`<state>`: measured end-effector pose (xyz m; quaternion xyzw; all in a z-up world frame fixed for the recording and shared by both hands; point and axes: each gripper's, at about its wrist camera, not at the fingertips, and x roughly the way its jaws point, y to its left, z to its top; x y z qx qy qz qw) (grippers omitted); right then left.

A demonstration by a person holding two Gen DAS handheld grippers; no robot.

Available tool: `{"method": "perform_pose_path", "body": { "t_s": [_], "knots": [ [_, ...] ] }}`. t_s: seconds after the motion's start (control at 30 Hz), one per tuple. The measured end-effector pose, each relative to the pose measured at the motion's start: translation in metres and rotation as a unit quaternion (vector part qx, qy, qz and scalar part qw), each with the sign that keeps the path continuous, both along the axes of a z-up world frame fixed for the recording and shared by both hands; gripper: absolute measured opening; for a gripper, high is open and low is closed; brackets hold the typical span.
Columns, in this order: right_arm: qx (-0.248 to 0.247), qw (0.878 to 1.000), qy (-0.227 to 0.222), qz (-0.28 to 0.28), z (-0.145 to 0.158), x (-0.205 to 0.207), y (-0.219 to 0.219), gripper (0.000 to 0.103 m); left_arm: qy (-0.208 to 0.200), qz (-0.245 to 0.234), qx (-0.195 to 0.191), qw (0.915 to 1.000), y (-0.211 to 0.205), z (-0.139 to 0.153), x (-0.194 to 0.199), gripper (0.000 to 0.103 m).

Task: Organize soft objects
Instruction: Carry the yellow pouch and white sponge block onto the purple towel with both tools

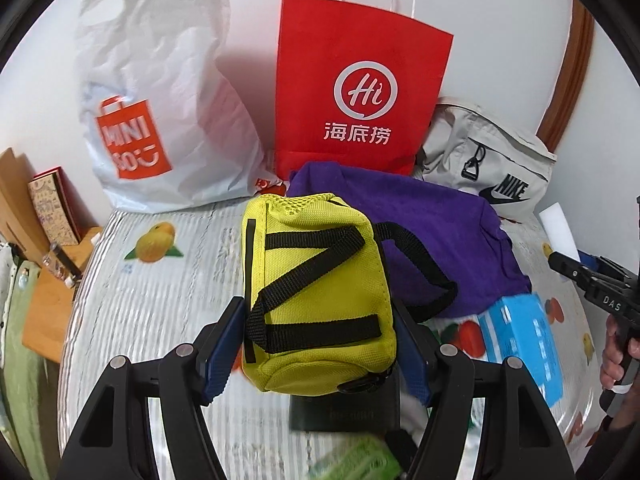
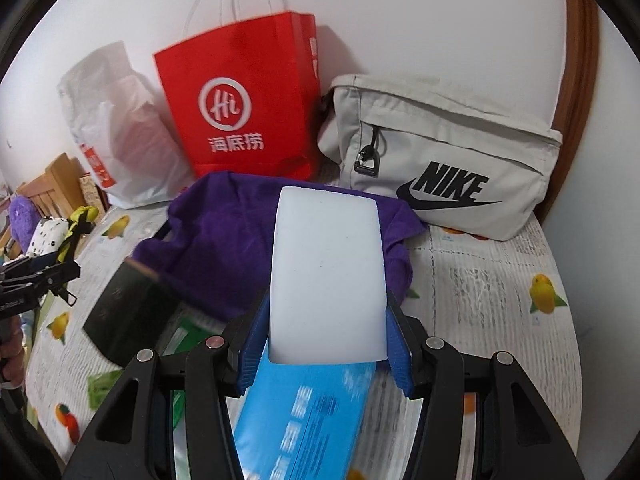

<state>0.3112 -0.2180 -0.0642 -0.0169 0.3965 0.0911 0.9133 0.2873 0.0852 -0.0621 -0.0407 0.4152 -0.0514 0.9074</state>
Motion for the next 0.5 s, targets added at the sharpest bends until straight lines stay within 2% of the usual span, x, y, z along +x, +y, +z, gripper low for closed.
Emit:
{"method": "perform_pose_path", "body": {
  "t_s": [0.23,0.5],
  "knots": [
    [-0.005,0.999,0.035,-0.001,-0.026,0.048,0.001,0.053,0.021,-0.02,-0.002,0.9996,-0.017,-0.012,0.057,0.068],
    [-0.013,0.997,0.078,0.005,-0.055,0.08,0.003,0.053,0.05,-0.032,-0.015,0.9981,-0.031,-0.03,0.111,0.068]
  ]
}}
